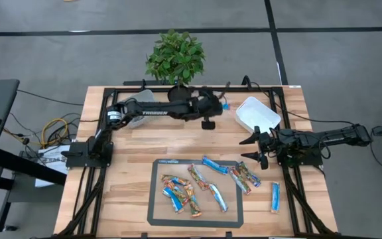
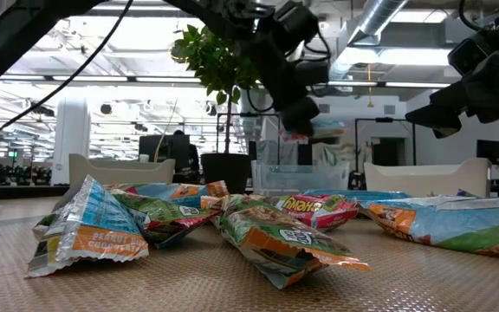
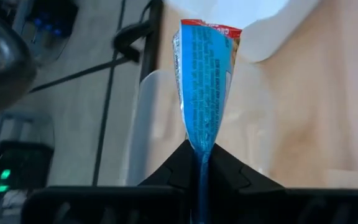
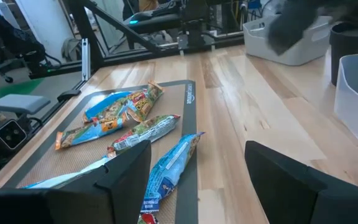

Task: Pick and place Granola Bars by type
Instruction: Put the red granola bar into the transparent bin

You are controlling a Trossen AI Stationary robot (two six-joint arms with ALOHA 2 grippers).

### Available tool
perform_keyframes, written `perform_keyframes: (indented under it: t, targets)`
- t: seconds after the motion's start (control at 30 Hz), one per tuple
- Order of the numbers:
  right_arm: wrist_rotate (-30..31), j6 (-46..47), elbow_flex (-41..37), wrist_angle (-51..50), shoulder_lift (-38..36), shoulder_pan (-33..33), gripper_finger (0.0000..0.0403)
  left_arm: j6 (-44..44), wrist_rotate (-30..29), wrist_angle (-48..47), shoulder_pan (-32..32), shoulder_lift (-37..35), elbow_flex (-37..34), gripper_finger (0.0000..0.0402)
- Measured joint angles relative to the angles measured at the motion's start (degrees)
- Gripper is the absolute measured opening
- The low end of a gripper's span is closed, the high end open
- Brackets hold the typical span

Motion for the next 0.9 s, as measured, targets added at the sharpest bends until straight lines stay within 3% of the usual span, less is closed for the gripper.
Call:
perform_keyframes:
  t: [0.53,0.7,0.9]
  targets:
    - [0.0,0.0,0.0,0.0,0.0,0.0,0.0256,0.4,-1.1,-2.1,5.1,0.0,0.0,0.0016]
    - [0.0,0.0,0.0,0.0,0.0,0.0,0.0256,1.5,5.4,-3.0,4.8,0.6,-0.5,0.0017]
    - [0.0,0.0,0.0,0.0,0.0,0.0,0.0256,4.5,6.4,-0.8,4.3,3.2,-0.8,0.0069]
